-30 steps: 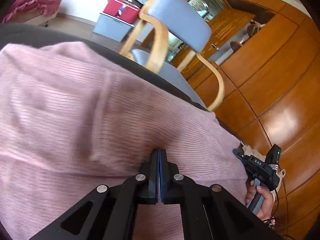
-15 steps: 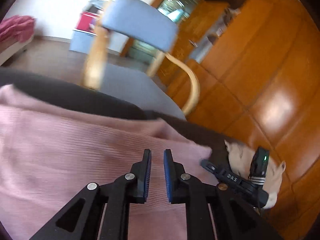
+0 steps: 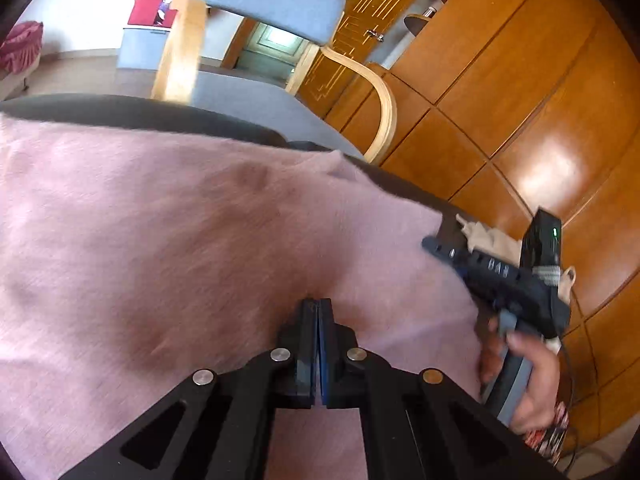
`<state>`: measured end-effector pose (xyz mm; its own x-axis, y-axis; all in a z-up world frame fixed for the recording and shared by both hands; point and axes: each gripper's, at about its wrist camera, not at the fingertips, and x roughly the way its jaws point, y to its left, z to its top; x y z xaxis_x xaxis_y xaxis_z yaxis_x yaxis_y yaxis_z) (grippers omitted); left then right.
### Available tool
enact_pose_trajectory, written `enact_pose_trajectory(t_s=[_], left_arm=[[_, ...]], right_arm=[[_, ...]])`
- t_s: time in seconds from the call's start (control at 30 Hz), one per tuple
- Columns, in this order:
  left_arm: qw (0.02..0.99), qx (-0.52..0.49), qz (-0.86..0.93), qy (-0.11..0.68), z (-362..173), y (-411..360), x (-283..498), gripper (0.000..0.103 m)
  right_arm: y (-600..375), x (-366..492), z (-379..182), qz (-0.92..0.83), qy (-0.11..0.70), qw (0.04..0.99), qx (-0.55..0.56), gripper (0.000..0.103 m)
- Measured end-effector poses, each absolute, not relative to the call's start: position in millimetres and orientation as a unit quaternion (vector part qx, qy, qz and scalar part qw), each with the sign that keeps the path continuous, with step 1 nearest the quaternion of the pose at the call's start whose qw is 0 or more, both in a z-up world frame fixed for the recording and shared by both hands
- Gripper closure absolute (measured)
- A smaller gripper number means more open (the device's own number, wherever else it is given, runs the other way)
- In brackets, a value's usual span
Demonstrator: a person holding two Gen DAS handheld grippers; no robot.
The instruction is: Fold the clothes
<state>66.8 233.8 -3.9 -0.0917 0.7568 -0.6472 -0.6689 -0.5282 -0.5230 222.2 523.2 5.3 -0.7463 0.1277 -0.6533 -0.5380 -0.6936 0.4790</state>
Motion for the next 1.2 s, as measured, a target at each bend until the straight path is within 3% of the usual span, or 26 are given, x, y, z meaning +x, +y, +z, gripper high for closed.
enact_pose_trajectory(t_s=[0.13,0.23,0.33,0.63,1.03,1.2], left_arm=[[0.479,-0.494,0.72,-0.088,-6.8,203.0,61.6,0.102],[0.447,-0.457,0.763,-0.094,11.8,196.4,67.1,0.099],[0.483,-0.427,0.753,-0.13,30.1,221.2,78.2,0.092],[0.52,-0.46,0.719,-0.032,10.0,343.4,117.5,0.092],[0.536,-0.488,0.688,0.028,-7.4,270.0,139.1,0.092],[0.513,-0.456,0.725,-0.066,18.7,240.7,105.9,0.093]], right_arm=[[523.8,223.7,5.1,0.87,0.341,0.191,-0.3,0.083],[523.8,223.8,5.4,0.87,0.34,0.193,-0.301,0.083],[523.9,222.0,6.0,0.87,0.34,0.193,-0.301,0.083],[525.1,221.9,5.6,0.869,0.347,0.189,-0.298,0.083],[526.7,225.4,4.0,0.869,0.349,0.187,-0.297,0.083],[527.2,223.7,4.5,0.869,0.346,0.19,-0.299,0.083]])
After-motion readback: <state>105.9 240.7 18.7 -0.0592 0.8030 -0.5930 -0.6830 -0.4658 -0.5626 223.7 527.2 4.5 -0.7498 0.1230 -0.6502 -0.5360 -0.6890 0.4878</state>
